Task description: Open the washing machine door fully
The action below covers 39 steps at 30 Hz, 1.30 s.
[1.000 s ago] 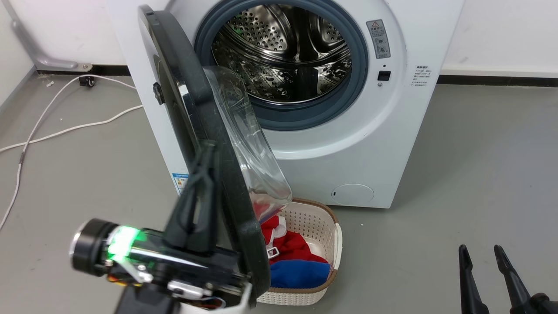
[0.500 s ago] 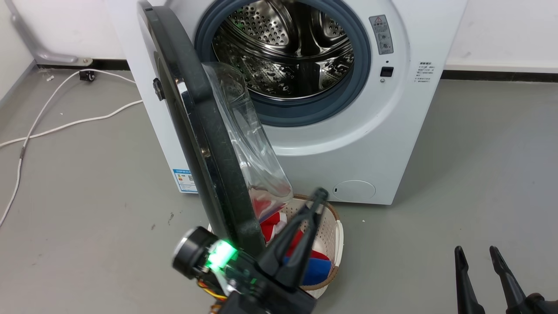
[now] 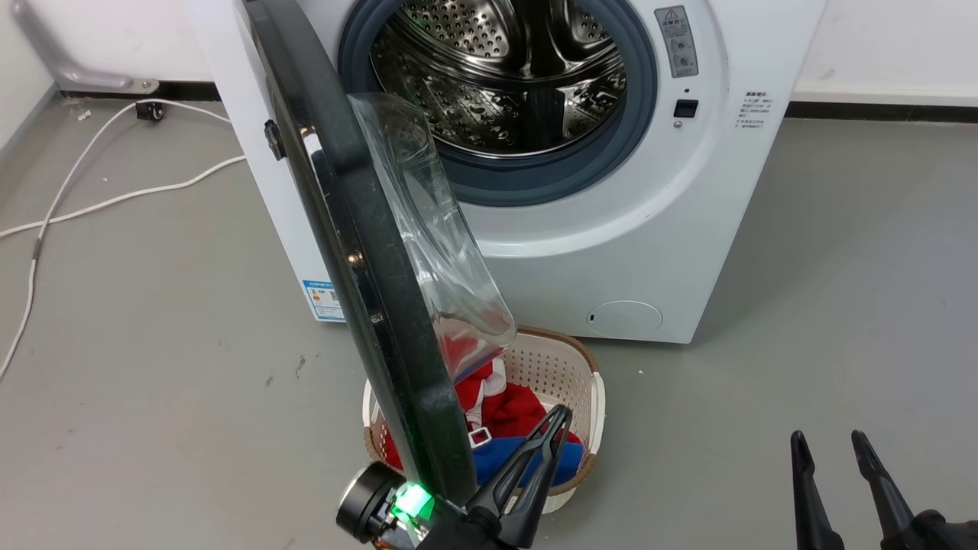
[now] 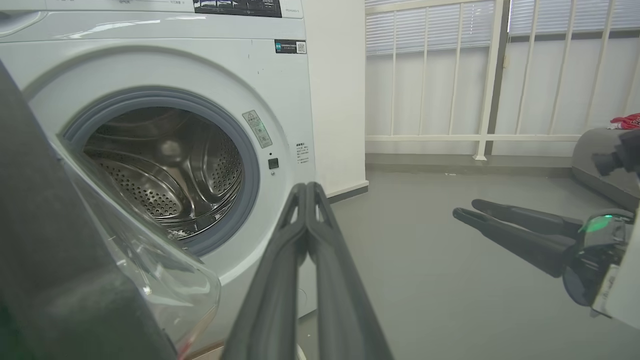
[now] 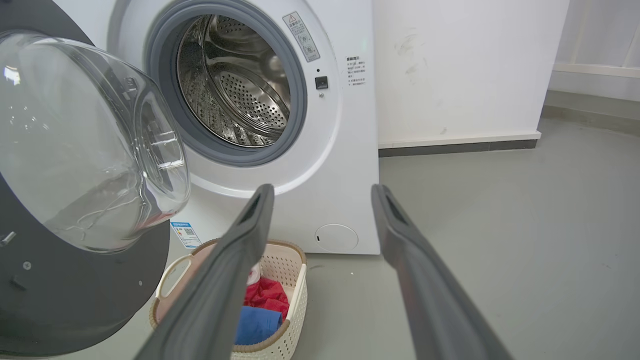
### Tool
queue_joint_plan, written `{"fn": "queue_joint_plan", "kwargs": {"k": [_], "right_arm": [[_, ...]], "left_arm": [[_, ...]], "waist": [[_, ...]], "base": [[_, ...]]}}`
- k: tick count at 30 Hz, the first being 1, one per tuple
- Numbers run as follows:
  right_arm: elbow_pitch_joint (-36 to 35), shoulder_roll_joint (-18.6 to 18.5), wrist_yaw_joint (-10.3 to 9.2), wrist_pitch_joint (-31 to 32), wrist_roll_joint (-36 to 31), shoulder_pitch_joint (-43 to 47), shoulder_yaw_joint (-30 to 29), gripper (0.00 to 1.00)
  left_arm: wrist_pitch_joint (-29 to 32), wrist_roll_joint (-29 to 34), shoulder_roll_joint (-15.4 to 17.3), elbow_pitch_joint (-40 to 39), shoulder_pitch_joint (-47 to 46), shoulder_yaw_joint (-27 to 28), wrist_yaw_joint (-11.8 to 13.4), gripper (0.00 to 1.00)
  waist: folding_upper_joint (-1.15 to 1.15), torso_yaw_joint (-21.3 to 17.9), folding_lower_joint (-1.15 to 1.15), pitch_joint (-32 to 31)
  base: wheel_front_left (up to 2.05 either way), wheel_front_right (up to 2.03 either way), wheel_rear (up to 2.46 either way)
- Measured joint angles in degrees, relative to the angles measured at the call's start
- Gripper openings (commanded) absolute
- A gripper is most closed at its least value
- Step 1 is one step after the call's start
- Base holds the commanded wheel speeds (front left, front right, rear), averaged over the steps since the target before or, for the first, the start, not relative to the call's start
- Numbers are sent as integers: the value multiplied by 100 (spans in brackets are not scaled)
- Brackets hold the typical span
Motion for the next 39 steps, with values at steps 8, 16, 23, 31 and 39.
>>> {"fn": "queue_joint_plan", "kwargs": {"k": [8, 16, 23, 31, 39], "right_arm": [[99, 0, 0, 0, -5, -58, 24, 100], [190, 0, 0, 0, -9, -60, 56, 100], [225, 0, 0, 0, -5, -53, 79, 100], [286, 0, 0, 0, 2, -27, 115, 100], [330, 0, 0, 0, -15, -20, 123, 100]], "left_arm": [[0, -152, -4, 595, 41, 98, 85, 0], [0, -299, -18, 933, 43, 364, 286, 0], [0, -303, 5, 861, 111, 605, 387, 0], [-22, -371, 2, 731, 351, 932, 558, 0], [-15, -446, 113, 606, 495, 1462, 781, 0]], "waist": [[0, 22, 0, 58], [0, 93, 0, 37], [0, 221, 0, -15], [0, 365, 0, -41], [0, 526, 0, 3]], "base": [[0, 0, 0], [0, 0, 0], [0, 0, 0], [0, 0, 0], [0, 0, 0]]}}
